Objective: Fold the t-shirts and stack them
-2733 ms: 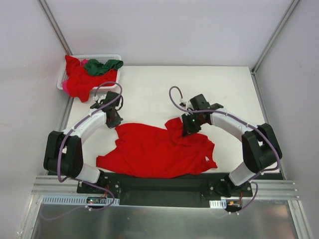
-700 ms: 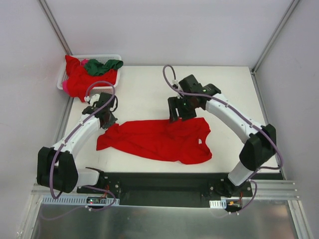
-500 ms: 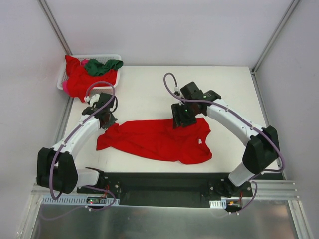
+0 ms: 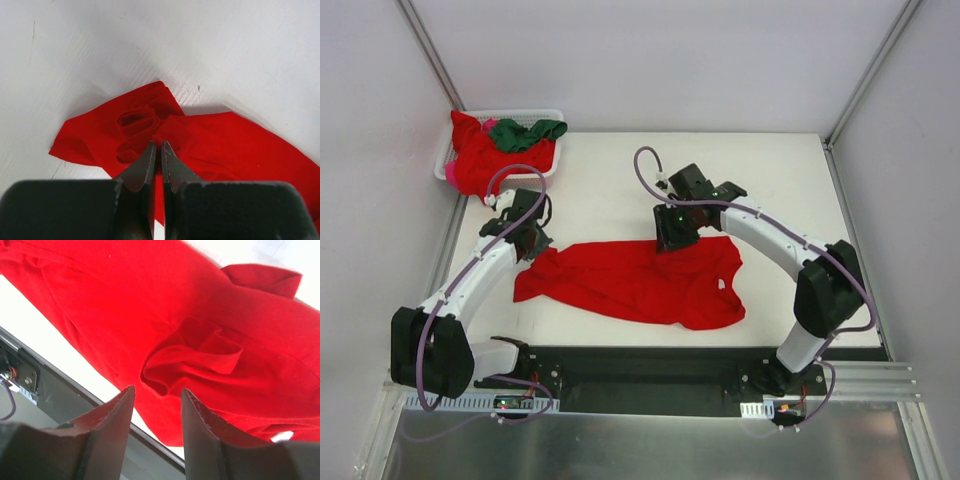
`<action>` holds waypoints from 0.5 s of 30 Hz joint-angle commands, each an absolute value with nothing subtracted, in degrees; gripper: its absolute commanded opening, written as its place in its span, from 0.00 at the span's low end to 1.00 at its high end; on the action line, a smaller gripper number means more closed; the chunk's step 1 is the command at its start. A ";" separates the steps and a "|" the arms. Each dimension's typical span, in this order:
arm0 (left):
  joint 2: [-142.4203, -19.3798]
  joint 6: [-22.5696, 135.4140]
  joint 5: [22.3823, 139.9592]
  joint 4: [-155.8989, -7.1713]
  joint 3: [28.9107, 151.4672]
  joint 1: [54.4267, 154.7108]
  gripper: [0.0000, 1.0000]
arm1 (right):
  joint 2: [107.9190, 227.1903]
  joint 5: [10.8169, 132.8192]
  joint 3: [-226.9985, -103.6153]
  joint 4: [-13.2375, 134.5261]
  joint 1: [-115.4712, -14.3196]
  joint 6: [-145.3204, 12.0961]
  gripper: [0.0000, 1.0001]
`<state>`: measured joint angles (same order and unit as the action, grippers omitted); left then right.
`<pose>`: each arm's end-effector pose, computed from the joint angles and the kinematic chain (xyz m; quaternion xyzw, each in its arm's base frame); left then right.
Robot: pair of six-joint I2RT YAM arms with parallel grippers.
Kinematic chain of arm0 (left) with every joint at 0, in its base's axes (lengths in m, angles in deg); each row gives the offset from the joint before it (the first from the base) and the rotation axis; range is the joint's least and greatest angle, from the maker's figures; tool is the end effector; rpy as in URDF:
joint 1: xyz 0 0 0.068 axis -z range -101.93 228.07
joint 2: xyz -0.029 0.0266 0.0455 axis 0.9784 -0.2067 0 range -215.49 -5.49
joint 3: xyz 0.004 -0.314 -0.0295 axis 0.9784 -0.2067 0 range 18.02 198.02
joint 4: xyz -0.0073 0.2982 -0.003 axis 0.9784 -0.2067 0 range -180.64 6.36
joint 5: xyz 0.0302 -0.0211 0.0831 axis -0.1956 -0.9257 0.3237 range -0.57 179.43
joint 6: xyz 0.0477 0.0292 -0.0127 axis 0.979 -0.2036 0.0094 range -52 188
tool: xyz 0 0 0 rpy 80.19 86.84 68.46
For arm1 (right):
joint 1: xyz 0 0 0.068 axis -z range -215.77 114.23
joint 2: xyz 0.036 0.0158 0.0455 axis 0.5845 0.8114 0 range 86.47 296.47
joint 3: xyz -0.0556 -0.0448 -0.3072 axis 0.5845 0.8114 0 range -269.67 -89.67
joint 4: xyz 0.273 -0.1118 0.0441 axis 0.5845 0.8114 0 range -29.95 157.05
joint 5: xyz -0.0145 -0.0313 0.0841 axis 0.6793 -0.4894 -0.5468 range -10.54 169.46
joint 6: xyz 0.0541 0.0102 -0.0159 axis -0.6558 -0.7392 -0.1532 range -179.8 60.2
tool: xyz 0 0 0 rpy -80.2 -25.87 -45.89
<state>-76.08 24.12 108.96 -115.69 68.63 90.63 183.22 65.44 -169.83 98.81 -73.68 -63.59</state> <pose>0.2706 -0.0464 0.2747 -0.3047 0.8824 -0.0103 0.3583 0.3174 0.2596 0.3024 -0.3127 0.8951 0.2141 0.2348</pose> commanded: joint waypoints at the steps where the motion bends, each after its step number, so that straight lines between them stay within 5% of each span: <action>1: -74.66 25.29 108.77 -115.81 68.29 89.67 0.00 | 183.94 64.87 -171.24 98.10 -75.14 -63.23 0.42; 10: -74.40 25.90 108.77 -115.81 68.38 89.06 0.00 | 185.52 67.24 -171.32 99.25 -75.93 -61.73 0.40; 15: -73.87 26.60 108.59 -115.98 68.91 88.53 0.00 | 186.40 68.03 -172.37 99.86 -76.02 -61.29 0.22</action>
<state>-75.75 25.20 108.94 -115.60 68.61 89.58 185.98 66.81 -169.83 98.94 -75.67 -62.30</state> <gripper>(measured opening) 0.019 0.290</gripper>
